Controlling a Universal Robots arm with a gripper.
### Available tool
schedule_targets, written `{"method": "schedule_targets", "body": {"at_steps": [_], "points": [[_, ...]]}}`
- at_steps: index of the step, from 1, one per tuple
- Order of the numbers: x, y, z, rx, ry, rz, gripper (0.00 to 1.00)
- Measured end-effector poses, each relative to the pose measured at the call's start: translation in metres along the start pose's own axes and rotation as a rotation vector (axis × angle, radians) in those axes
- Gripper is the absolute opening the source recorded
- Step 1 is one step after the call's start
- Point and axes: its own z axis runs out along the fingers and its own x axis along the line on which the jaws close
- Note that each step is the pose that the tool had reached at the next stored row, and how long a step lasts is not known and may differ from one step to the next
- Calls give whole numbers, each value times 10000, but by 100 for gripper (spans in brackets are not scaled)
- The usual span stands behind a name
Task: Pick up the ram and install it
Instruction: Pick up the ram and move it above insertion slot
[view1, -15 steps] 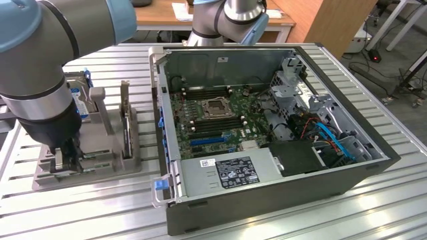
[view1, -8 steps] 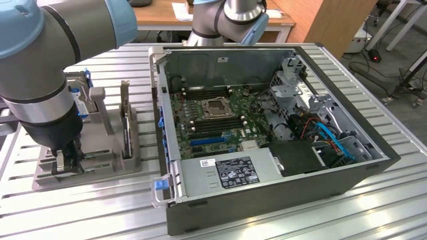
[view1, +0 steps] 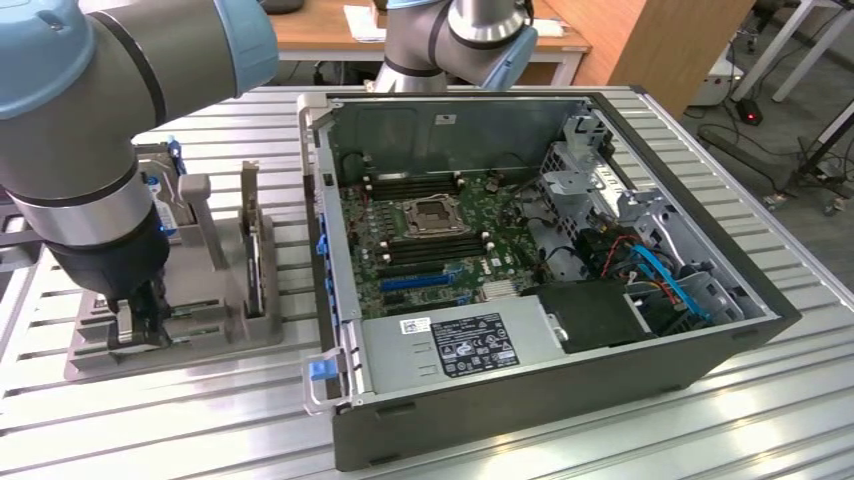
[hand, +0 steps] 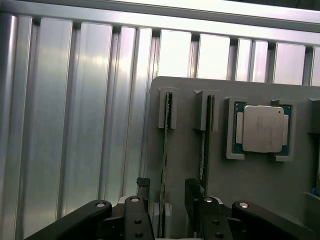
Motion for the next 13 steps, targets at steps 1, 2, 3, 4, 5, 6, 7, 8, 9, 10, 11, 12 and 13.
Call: {"method": "schedule_targets", "body": {"at_steps": [1,2,3,4,5,6,7,8,9,10,11,12,13], "points": [[1,-15,0,1,-1,0,41],[2,-29,-1,1,0,0,41],[3,-43,-2,0,0,0,41],[4,-48,-2,1,-1,-1,41],[4,-48,-2,0,0,0,41],[4,-48,-3,0,0,0,41],[4,-48,-2,0,0,0,41],[4,-48,-2,0,0,0,41],[4,-48,-2,0,0,0,41],[4,-49,-2,0,0,0,41],[4,-49,-2,0,-2,1,41],[4,-53,-1,2,-5,0,41],[5,-59,-2,1,-6,-1,41]]}}
